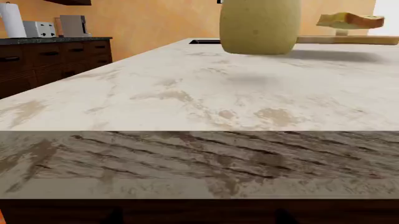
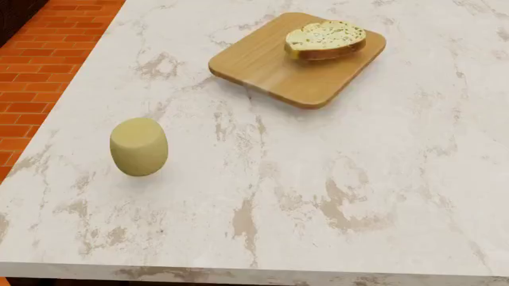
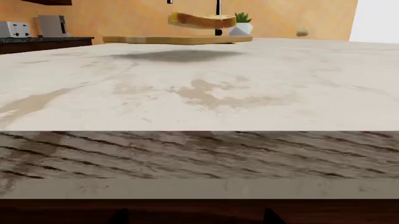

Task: Pick up the wedge of cheese and place it on the slice of bread to prepare a simple cheese on bread dish.

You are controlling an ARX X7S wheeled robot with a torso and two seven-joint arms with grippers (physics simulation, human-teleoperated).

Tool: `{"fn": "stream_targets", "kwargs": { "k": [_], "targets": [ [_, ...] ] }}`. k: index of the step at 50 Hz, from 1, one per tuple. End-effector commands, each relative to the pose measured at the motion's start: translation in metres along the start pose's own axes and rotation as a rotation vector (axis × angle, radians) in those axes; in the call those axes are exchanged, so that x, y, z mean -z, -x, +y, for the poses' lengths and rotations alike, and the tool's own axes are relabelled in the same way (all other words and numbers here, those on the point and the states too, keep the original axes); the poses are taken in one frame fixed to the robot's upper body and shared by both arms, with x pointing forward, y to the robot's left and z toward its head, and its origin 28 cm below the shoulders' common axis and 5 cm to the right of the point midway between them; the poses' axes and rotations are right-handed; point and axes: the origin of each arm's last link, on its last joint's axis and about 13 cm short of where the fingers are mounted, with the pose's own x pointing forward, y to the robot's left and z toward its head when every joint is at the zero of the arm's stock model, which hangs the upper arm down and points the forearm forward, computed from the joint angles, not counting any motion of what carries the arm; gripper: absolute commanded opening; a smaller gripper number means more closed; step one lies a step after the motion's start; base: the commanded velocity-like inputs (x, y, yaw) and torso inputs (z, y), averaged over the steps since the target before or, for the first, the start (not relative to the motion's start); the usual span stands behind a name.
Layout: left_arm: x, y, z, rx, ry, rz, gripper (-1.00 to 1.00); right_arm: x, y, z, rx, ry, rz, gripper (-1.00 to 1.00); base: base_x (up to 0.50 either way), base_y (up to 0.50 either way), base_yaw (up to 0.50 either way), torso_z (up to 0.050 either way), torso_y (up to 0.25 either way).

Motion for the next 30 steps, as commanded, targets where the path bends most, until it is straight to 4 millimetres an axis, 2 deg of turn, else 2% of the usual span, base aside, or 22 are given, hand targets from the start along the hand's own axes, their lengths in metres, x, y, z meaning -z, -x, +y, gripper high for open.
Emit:
{"fn": "stream_targets", "kwargs": {
  "k": [1, 16, 30],
  "targets": [
    [0.0000, 0.0000, 0.0001, 0.000, 0.000, 0.000, 1.00, 0.0000, 0.0000, 0.0003, 0.000, 0.000, 0.000, 1.00, 0.06, 0.00, 0.00, 0.000, 0.000],
    [-0.0023, -0.0007, 0.0007, -0.024, -0.014, -0.009, 1.00, 0.0006, -0.0009, 0.0009, 0.020, 0.016, 0.017, 1.00, 0.01, 0.00, 0.00, 0.000, 0.000],
    [-0.0052, 0.0009, 0.0017, -0.046, -0.004, -0.030, 1.00, 0.0023, -0.0016, 0.0004, 0.019, 0.018, 0.020, 1.00, -0.47, 0.00, 0.00, 0.000, 0.000]
  ]
}}
